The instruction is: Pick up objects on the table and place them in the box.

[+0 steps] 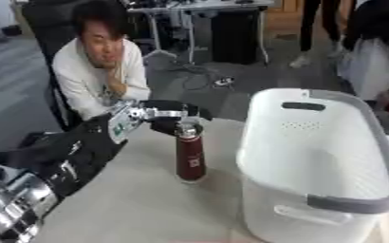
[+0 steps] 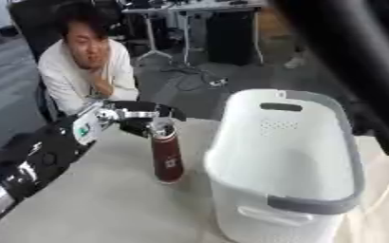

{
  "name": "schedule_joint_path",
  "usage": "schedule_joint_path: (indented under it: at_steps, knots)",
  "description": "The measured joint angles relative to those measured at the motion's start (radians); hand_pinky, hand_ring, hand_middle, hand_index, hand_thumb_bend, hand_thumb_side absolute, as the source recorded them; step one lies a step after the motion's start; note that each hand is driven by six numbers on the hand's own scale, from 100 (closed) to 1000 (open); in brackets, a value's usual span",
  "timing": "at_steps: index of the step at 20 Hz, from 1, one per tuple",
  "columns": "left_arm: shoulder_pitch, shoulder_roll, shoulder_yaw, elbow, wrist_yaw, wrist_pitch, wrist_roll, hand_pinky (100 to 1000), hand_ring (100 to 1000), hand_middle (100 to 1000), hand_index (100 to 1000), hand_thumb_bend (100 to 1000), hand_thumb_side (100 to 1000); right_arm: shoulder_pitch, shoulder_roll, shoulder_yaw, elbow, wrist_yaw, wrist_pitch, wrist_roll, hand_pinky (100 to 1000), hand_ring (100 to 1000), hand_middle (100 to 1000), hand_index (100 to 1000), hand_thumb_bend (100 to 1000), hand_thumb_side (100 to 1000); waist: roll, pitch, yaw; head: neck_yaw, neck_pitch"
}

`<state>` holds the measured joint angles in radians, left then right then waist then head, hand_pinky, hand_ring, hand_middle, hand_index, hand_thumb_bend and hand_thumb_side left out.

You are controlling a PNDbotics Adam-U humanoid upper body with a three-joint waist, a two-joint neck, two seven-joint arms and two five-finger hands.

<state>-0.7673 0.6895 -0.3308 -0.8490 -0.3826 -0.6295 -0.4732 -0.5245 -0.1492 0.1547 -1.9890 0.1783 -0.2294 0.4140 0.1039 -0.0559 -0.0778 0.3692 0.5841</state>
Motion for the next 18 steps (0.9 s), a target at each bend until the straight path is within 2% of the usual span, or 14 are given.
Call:
schedule_joint_path:
  at_steps: [10, 18]
  knots:
    - [0.001, 0.000, 0.000, 0.020, -0.017, 0.001, -0.001, 1000, 1000, 1000, 1000, 100, 1000, -0.001, 0.000, 0.000, 0.000, 0.000, 0.000, 0.000, 140, 427, 464, 595, 100, 868, 0.000, 0.000, -0.001, 0.000, 0.001]
    - [0.001, 0.000, 0.006, 0.027, -0.006, 0.025, -0.025, 1000, 1000, 1000, 1000, 102, 1000, -0.001, 0.000, 0.000, 0.000, -0.003, 0.007, 0.008, 153, 430, 465, 597, 100, 875, 0.000, 0.000, -0.001, 0.000, 0.001]
